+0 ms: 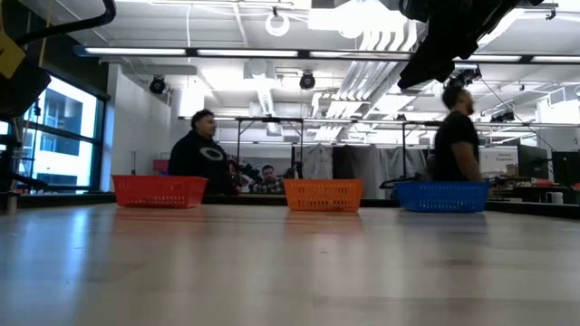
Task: Sort crayons
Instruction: Put the orange crayon into the blue bin
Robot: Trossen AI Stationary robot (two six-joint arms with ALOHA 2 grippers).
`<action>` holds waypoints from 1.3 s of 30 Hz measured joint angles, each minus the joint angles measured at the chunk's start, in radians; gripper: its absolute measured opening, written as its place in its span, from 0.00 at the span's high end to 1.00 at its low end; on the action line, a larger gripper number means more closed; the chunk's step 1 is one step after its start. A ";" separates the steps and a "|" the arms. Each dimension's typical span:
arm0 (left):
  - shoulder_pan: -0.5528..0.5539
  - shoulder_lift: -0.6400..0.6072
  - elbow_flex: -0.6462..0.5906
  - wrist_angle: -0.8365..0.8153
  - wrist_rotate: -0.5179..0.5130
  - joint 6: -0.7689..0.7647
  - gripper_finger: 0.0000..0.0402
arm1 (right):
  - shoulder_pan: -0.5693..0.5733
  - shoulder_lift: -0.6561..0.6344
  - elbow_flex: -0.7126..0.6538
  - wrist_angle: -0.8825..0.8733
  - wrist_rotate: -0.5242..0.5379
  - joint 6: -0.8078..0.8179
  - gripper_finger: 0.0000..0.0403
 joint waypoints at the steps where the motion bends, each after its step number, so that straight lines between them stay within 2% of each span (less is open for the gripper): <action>1: 0.000 0.000 0.000 0.000 0.000 -0.003 0.84 | 0.000 0.000 0.000 0.000 0.000 0.000 0.73; 7: 0.007 0.000 0.000 -0.001 0.000 -0.003 0.99 | 0.000 0.000 0.000 -0.003 0.000 -0.004 0.73; 14: 0.034 -0.001 0.001 0.001 -0.053 0.022 1.00 | 0.000 0.000 0.000 -0.010 0.000 0.000 0.73; 25: 0.103 -0.003 0.078 -0.004 -0.189 0.228 1.00 | 0.000 0.000 0.000 -0.027 0.000 0.011 0.73; 29: 0.138 -0.003 0.139 -0.005 -0.341 0.331 1.00 | 0.000 0.000 0.000 -0.027 0.000 0.027 0.73; 34: 0.188 -0.003 0.230 -0.001 -0.659 0.537 1.00 | 0.000 0.000 0.000 -0.027 0.000 0.031 0.73; 39: 0.251 -0.003 0.335 0.026 -0.975 0.813 1.00 | 0.003 0.000 0.000 -0.017 -0.008 0.065 0.73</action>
